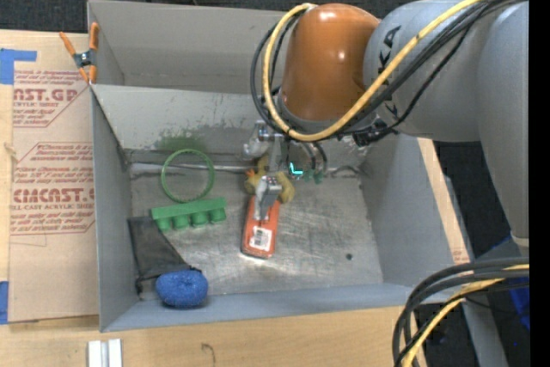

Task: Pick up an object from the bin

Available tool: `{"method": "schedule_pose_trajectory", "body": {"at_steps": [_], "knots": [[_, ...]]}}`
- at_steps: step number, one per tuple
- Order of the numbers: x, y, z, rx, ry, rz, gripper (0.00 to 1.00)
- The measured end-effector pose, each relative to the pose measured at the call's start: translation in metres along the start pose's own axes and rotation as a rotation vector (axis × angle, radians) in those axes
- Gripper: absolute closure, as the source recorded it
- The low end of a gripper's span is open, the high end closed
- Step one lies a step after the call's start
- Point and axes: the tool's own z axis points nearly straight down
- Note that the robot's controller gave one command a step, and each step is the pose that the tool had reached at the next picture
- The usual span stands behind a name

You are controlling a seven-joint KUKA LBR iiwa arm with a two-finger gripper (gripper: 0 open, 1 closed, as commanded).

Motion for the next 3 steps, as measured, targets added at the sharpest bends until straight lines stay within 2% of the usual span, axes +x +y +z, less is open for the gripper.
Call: {"method": "schedule_pose_trajectory", "body": {"at_steps": [1,2,3], "knots": [[-0.002,0.000,-0.004,-0.001,-0.007,0.001,0.00],[0.028,-0.009,0.016,0.000,-0.013,-0.077,0.00],[0.051,-0.020,0.043,0.001,-0.006,-0.289,0.00]]}}
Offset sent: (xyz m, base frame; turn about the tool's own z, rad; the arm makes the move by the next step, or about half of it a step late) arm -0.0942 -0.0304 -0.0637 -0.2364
